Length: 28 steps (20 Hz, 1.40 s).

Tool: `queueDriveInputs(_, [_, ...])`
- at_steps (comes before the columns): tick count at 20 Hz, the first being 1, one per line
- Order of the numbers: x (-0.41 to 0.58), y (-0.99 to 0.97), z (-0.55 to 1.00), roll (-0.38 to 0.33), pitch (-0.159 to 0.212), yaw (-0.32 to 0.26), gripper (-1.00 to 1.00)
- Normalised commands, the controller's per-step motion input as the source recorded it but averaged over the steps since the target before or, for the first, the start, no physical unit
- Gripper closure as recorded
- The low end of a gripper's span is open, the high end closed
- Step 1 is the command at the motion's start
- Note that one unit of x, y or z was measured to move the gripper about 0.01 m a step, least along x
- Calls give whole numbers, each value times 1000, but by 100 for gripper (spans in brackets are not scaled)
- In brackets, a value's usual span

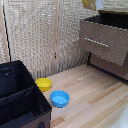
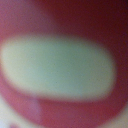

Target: Locate and clasp the grip of the topmost drawer. Steadily and circumspectly yank the drawer open. Discover and seize the nutrition bar using your clamp. Deposit the nutrition bar in the accessible drawer. Unclench the nutrition bar.

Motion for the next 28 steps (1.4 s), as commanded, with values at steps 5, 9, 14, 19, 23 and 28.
queueDriveInputs(5, [61,-917,594,134,19,0,100])
queueDriveInputs(9, [0,-779,404,209,64,0,100])
queueDriveInputs(14, [6,-619,217,308,34,1,100])
queueDriveInputs(19, [90,-574,14,238,-6,84,100])
queueDriveInputs(23, [26,-664,94,38,-112,143,100])
queueDriveInputs(28, [95,-634,-16,55,-38,174,100])
